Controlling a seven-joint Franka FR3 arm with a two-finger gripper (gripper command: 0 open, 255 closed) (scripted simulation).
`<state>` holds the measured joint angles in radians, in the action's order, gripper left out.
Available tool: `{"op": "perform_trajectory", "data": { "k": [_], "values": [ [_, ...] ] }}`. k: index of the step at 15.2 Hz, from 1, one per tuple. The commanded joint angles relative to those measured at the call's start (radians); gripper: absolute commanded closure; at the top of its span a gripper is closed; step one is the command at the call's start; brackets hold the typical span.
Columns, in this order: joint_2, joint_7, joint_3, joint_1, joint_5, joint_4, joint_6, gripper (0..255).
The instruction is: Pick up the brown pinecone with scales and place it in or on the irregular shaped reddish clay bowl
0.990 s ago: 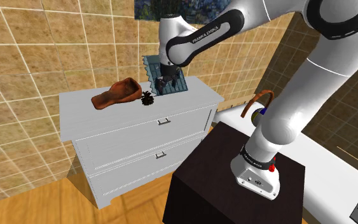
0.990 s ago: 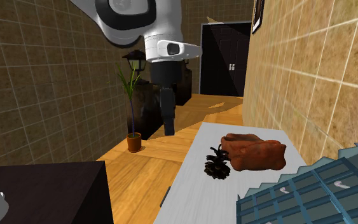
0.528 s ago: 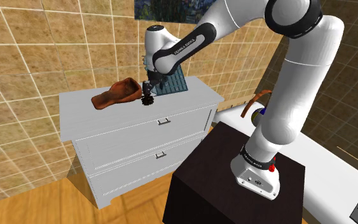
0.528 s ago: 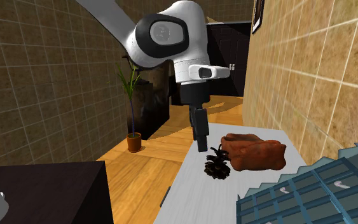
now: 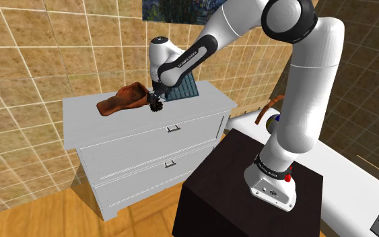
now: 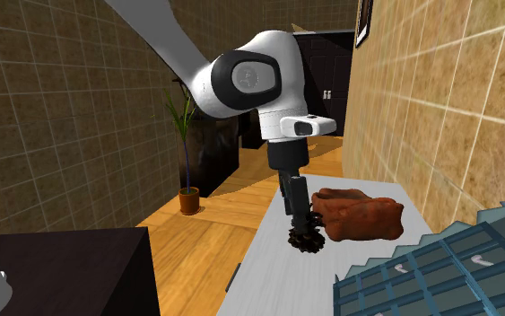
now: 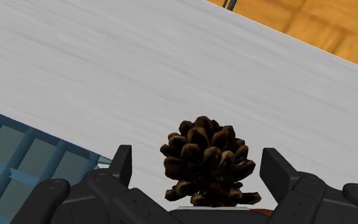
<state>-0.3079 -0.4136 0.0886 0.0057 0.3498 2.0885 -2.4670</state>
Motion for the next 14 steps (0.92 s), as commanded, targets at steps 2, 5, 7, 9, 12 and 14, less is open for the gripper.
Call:
{"op": "perform_trajectory", "data": {
  "k": [2,5,7,9,12,14],
  "values": [
    [-0.03,-0.008,-0.007,0.0,0.012,-0.004,-0.027,0],
    [-0.03,-0.008,-0.007,0.0,0.012,-0.004,-0.027,0],
    [-0.03,-0.008,-0.006,0.0,0.012,-0.004,-0.027,0],
    [-0.03,-0.008,-0.006,0.0,0.012,-0.004,-0.027,0],
    [-0.033,-0.009,-0.006,0.0,0.012,-0.008,-0.026,255],
    [-0.026,-0.013,-0.006,0.002,0.013,0.002,-0.028,255]
  ]
}}
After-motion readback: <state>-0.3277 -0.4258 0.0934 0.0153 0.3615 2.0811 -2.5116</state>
